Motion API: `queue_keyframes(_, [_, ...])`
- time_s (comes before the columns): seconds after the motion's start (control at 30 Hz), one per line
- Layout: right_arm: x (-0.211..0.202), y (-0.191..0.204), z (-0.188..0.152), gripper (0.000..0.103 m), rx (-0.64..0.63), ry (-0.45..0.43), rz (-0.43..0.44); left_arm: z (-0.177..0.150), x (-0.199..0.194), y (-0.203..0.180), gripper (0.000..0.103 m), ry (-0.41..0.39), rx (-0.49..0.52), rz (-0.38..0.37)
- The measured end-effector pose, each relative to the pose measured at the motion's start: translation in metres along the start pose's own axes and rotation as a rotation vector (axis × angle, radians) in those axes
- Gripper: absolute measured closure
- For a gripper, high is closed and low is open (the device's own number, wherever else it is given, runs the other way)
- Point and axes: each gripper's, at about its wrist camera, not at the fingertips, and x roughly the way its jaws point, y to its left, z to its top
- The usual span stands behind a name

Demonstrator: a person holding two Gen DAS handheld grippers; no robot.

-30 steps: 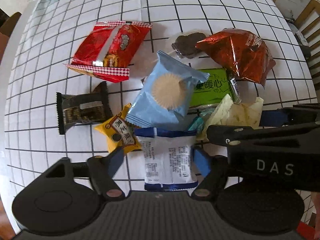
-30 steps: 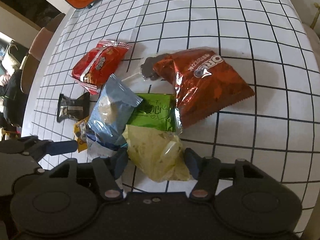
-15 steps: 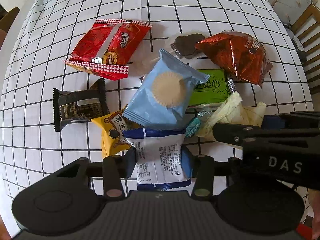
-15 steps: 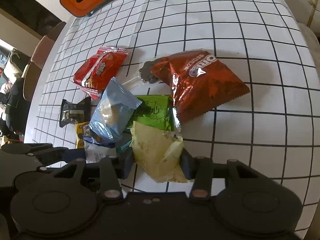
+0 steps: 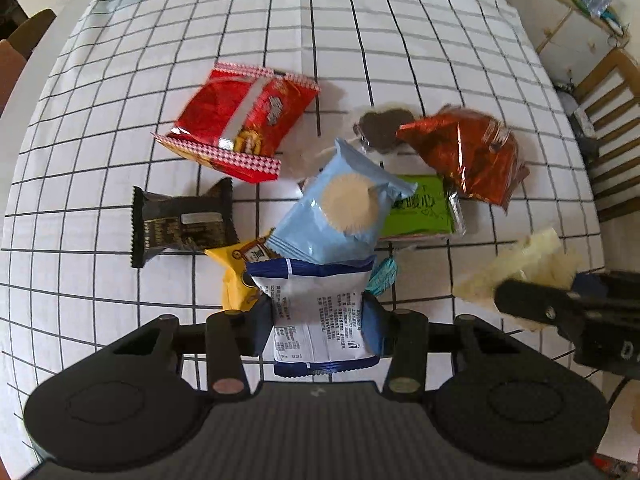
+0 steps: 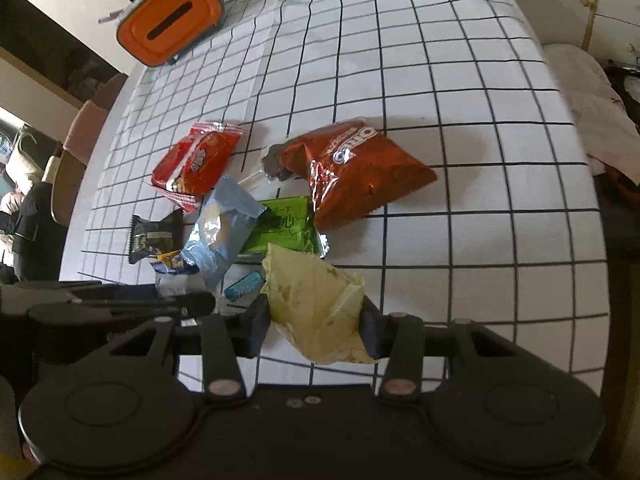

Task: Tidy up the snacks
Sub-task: 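Carry both held packets into the white box and open both tools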

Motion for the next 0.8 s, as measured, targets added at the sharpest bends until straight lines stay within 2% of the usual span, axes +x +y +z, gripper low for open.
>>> queue_keyframes(0.37, [-0.057, 0.014, -0.026, 0.058, -0.044, -0.061, 0.019, -0.016, -0.051, -0.003, 0.058, -0.083, 0.034, -0.025])
queue_keyframes(0.63, [-0.11, 0.032, -0.058, 0.058, -0.095, -0.11, 0.046, -0.05, -0.098, -0.009, 0.058, -0.126, 0.099, -0.039])
queue_keyframes(0.8, [-0.129, 0.041, -0.084, 0.058, -0.122, -0.113, 0.044, -0.077, -0.126, -0.01, 0.058, -0.152, 0.13, -0.052])
